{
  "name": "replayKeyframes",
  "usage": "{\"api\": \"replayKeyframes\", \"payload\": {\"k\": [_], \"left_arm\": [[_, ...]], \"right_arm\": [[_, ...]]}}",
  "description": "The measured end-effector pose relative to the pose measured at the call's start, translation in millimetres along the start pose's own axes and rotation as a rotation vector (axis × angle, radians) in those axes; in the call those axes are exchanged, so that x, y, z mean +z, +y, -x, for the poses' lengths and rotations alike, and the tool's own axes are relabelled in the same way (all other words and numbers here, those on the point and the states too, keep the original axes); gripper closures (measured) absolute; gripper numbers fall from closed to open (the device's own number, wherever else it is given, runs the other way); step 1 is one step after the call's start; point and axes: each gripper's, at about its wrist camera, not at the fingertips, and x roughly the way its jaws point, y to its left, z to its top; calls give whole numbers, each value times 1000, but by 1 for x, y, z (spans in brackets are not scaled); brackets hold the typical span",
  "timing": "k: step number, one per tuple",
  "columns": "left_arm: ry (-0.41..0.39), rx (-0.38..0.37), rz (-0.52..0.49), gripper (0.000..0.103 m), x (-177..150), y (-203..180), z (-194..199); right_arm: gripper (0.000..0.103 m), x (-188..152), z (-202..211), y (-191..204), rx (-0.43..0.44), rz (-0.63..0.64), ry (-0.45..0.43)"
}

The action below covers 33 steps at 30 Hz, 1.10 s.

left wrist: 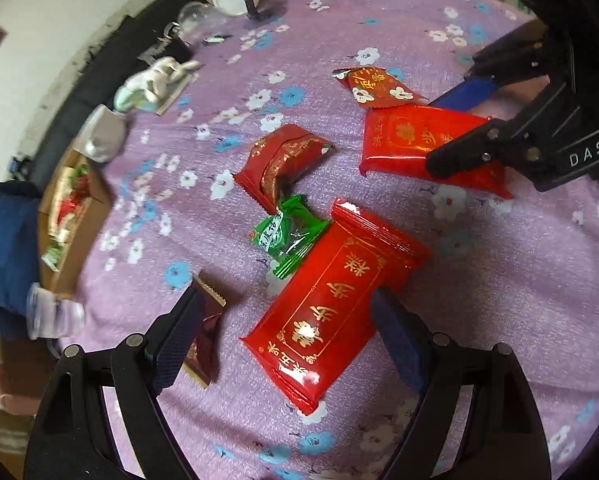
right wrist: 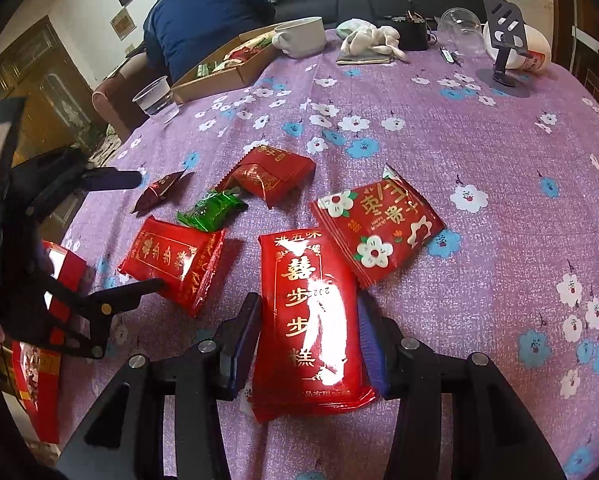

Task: Organize snacks
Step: 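Grasp a long red cake packet with the right tool while left grasps another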

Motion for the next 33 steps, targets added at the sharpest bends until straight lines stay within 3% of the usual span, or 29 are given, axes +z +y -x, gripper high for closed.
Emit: {"api": "replayKeyframes", "payload": {"k": [6, 9, 13, 19, 23, 25, 27, 29, 33], "left_arm": [[35, -191, -95, 18, -5, -9, -6], [24, -194, -122, 13, -6, -14, -9], [61, -260, 19, 0, -6, 2, -23], [36, -222, 69, 0, -12, -2, -15], [41, -230, 140, 14, -17, -4, -7], [40, -247, 201, 26, -21, -7, -2], [39, -240, 261, 45, -25, -13, 5], [49, -249, 309, 47, -30, -26, 13], [38, -220, 314, 46, -34, -68, 29]], "right_arm": [[51, 2, 0, -2, 19, -19, 2], [50, 2, -1, -1, 12, -13, -2], [47, 1, -2, 3, -6, 14, -15], [42, -2, -7, 19, -84, 104, -29], [42, -4, -9, 23, -118, 136, -36], [43, -3, -8, 21, -115, 129, -37], [49, -3, -8, 22, -136, 134, -41], [52, -4, -8, 23, -153, 150, -43], [53, -5, -8, 24, -160, 155, -39]]}}
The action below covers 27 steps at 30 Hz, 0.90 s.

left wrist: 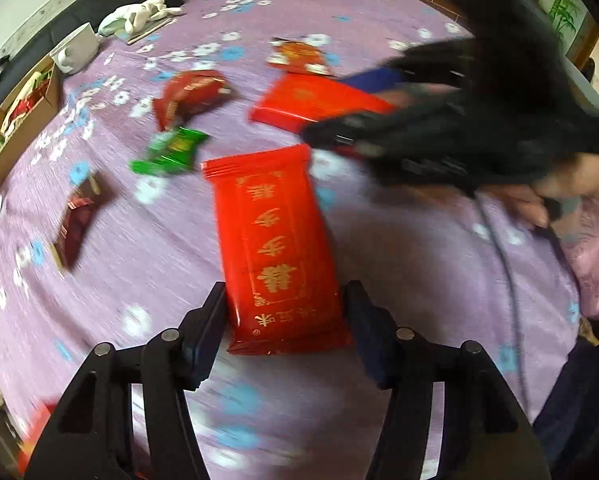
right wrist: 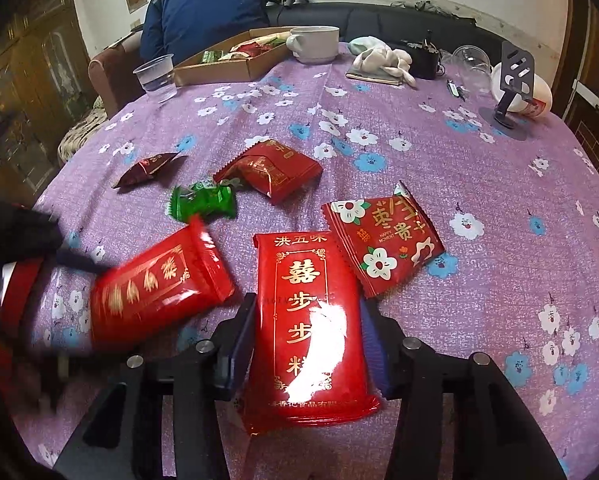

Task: Organize snacks
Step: 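Grasp a long red cake packet with the right tool while left grasps another, then carry both long red cake packets over the tray with both tools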

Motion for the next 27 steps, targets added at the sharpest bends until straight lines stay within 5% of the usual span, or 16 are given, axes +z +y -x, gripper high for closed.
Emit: {"api": "replayKeyframes", "payload": {"k": [6, 10, 13, 16, 25, 26, 27], "left_arm": [[-29, 90, 138, 37, 2, 10, 1], [-61, 76, 163, 36, 13, 15, -10], [-91, 57, 158, 53, 8, 10, -8], [-124, 97, 152, 54, 5, 0, -6], [-264, 179, 302, 55, -23, -2, 33], [-288, 195, 313, 63, -25, -3, 40], [-314, 202, 318, 86, -29, -4, 48]], "right_arm": [[52, -1, 0, 3, -12, 11, 1], [51, -1, 0, 4, -17, 21, -6], [53, -2, 0, 6, -29, 32, -13], [55, -2, 1, 4, -22, 20, -14], [56, 2, 6, -19, 200, -144, 0], [56, 2, 6, -18, 217, -149, -2], [56, 3, 7, -18, 242, -158, -4]]}}
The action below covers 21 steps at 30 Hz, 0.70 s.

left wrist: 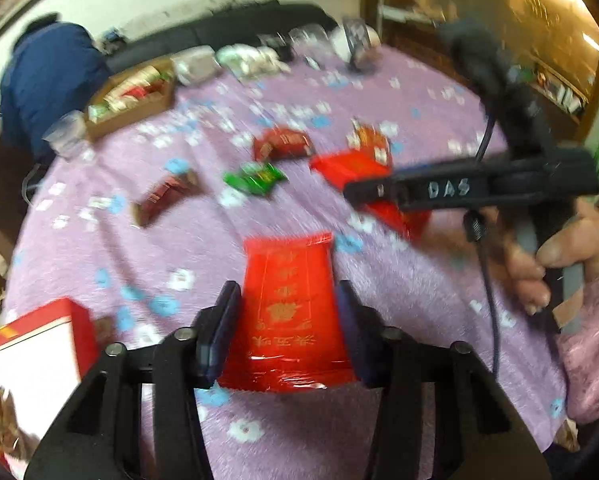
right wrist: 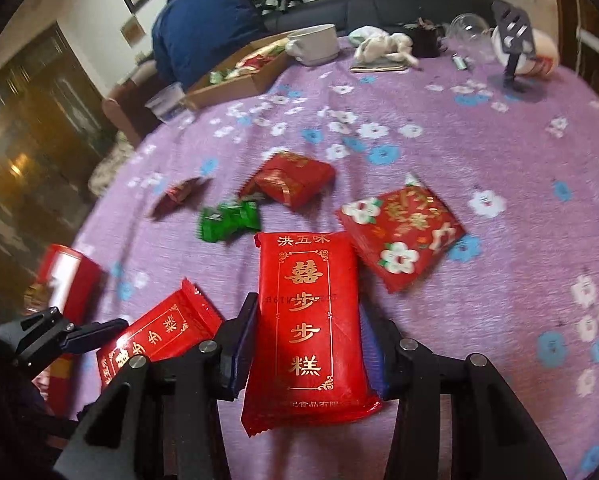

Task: Organize snacks
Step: 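Carry both long red cake packets over the tray with both tools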

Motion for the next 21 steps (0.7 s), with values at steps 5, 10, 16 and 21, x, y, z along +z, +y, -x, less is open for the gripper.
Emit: {"api": "replayKeyframes", "payload": {"k": [5, 10, 16, 21], "left_arm": [[8, 14, 19, 88, -8, 8, 16], [50, 24, 119, 75, -16, 22, 4], [103, 59, 90, 37, -20, 16, -23], [97, 48, 119, 50, -22, 16, -37]], "right_arm": [[56, 1, -2, -3, 56, -48, 16], [56, -1, -3, 0, 10, -35, 8], [56, -1, -3, 0, 6, -33, 11], [55, -1, -3, 0, 4, -34, 13]]}}
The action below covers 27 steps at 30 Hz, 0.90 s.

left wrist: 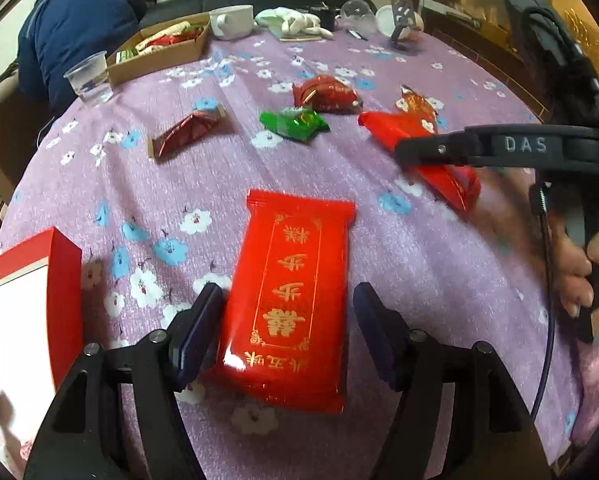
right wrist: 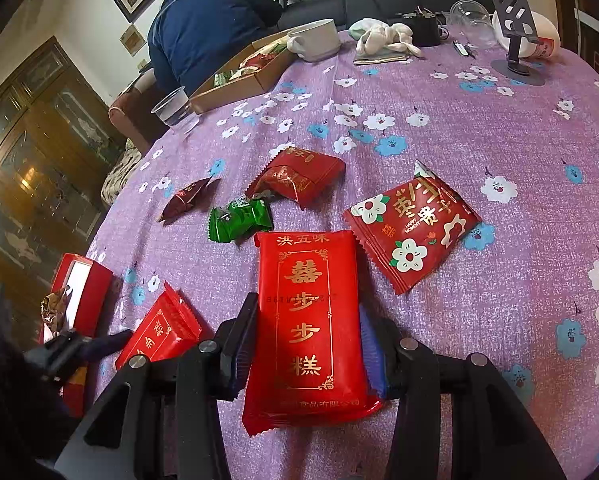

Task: Organize snacks
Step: 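Carry both long red cake packets over the tray with both tools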

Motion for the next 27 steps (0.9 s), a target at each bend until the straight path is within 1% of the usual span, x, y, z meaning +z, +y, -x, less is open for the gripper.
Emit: {"api": "replayKeyframes", "payload": {"k": [1, 4, 7, 10, 14, 17, 21, 24, 27], "left_arm": [[-8, 1, -8, 53, 0, -2, 1], [-19, 6, -18, 54, -4, -7, 3], [-44, -23, -4, 55, -9, -7, 10], [-87, -23, -15, 55, -7, -7, 27], [-159, -10, 2, 55, -5, 1, 54], [-202, 14, 21, 55, -6, 8, 72], [-263, 59, 36, 55, -8, 16, 92], [-317, 110, 54, 55, -9, 26, 108], [-353, 155, 71, 55, -10, 36, 119]], "right_arm": [[55, 0, 0, 1, -2, 1, -1], [56, 0, 0, 0, -4, 2, -1], [56, 0, 1, 0, 3, -4, -2], [56, 0, 2, 1, 55, -22, -2], [56, 0, 7, 9, 119, -2, -27], [56, -1, 9, 18, 144, 26, -49], [56, -3, 13, 26, 140, 43, -80], [56, -6, 18, 31, 145, 50, -108], [56, -10, 27, 41, 156, 54, -146]]}}
